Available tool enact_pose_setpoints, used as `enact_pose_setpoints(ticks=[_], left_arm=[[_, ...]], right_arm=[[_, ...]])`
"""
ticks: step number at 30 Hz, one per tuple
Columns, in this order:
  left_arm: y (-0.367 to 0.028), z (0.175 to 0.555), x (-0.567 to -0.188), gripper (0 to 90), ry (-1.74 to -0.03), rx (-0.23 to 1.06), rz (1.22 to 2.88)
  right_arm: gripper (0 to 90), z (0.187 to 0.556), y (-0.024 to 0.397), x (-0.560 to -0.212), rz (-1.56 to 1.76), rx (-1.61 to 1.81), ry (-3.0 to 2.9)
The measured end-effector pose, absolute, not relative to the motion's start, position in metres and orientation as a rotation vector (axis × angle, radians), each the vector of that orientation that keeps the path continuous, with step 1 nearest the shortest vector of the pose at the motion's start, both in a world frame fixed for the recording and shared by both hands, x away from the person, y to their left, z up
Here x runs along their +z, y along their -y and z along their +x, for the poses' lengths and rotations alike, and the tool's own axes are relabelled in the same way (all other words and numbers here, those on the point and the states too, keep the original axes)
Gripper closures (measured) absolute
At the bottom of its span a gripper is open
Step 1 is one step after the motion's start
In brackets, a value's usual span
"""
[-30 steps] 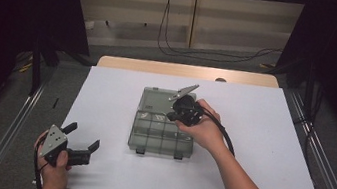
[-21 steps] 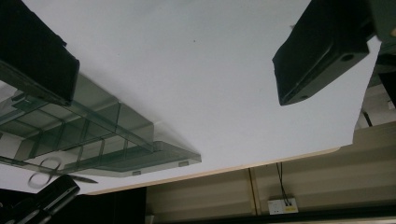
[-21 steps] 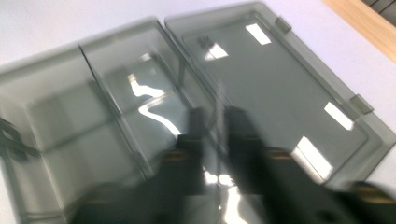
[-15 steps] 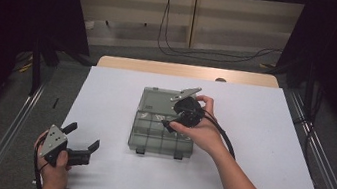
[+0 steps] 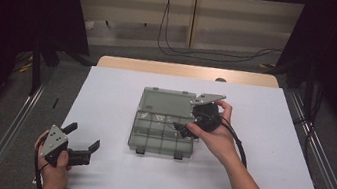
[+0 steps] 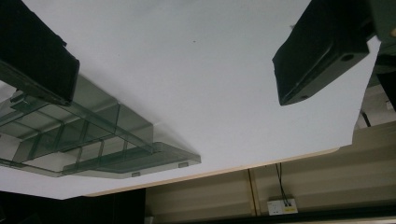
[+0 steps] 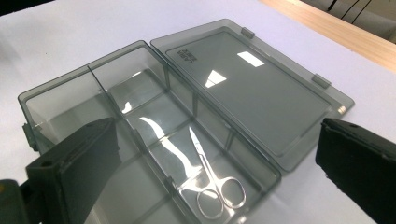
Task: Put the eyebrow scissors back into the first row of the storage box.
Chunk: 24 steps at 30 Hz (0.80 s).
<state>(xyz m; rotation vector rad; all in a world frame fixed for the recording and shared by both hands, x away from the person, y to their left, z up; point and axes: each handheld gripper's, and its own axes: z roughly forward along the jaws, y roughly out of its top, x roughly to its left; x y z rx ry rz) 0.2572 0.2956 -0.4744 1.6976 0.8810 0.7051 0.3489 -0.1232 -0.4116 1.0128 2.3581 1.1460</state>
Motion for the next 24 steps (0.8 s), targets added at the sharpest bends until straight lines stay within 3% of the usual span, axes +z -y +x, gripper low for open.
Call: enact_pose_setpoints(ticks=[24], left_arm=[[-0.294,0.257,-0.475,0.0,-0.896,0.717,1.695]], right_arm=[[0.0,0.317,0.192,-0.419,1.11,1.215,-2.211]])
